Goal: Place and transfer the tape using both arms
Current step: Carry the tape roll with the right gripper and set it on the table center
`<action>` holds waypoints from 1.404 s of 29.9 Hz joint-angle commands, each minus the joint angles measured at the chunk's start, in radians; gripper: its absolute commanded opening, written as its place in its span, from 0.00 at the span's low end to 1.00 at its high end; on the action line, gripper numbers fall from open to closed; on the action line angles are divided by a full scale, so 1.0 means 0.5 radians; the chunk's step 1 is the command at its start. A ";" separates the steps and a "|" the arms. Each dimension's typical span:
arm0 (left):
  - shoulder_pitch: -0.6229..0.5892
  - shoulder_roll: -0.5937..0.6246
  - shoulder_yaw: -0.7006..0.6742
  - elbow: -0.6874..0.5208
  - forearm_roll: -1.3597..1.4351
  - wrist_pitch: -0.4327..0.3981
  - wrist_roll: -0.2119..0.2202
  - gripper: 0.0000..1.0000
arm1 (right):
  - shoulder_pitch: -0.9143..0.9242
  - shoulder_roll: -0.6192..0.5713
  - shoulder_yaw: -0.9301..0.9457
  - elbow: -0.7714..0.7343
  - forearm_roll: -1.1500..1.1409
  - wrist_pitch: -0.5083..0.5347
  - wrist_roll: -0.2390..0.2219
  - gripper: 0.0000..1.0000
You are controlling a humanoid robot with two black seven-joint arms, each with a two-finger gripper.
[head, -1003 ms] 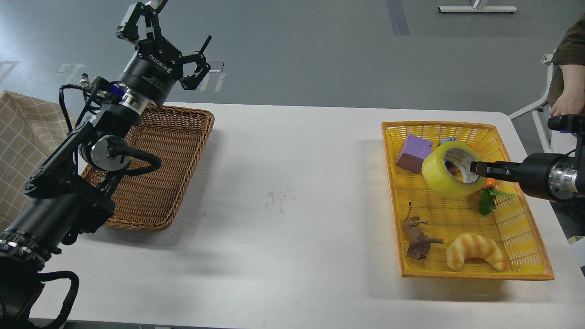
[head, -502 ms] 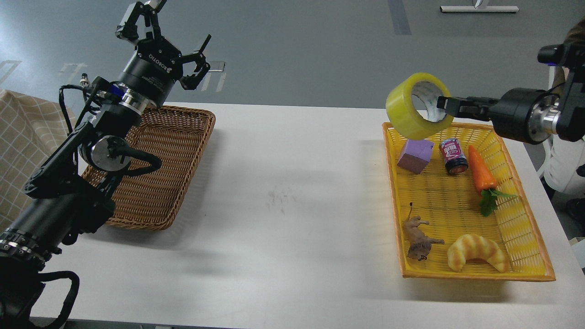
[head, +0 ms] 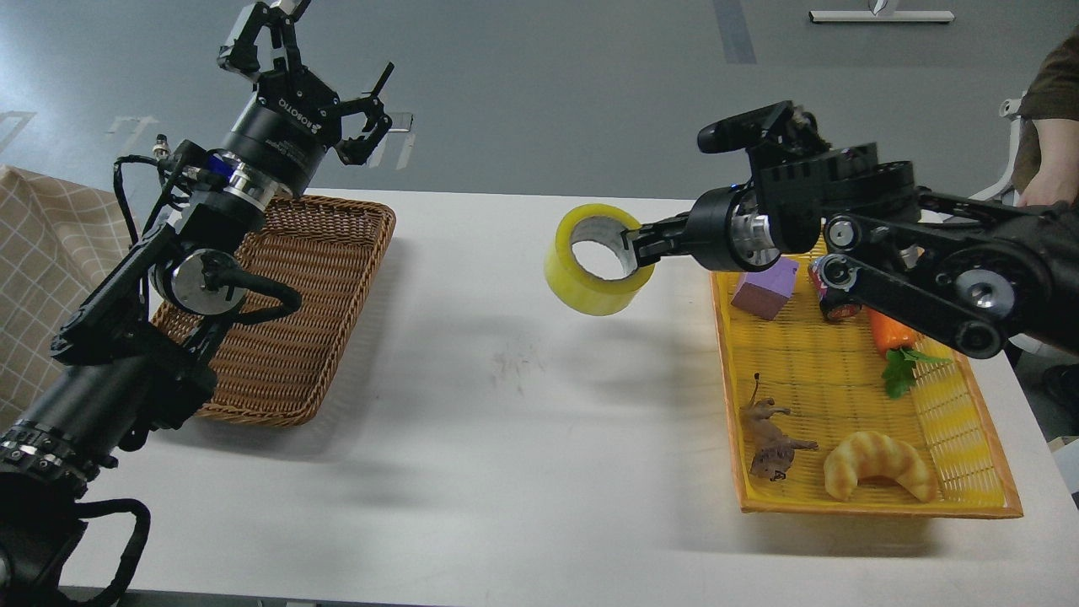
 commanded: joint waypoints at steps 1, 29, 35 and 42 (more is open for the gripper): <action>0.000 0.000 0.000 0.000 0.000 0.001 0.000 0.98 | 0.006 0.137 -0.068 -0.088 -0.032 0.000 -0.001 0.00; 0.003 0.006 0.000 -0.012 -0.003 -0.002 -0.006 0.98 | -0.135 0.576 -0.222 -0.527 -0.198 0.000 -0.007 0.00; 0.003 0.009 0.000 -0.012 -0.003 -0.002 -0.006 0.98 | -0.160 0.576 -0.222 -0.533 -0.198 0.000 -0.007 0.00; 0.003 0.012 -0.003 -0.012 -0.003 -0.002 -0.006 0.98 | -0.172 0.576 -0.222 -0.560 -0.198 0.000 -0.007 0.00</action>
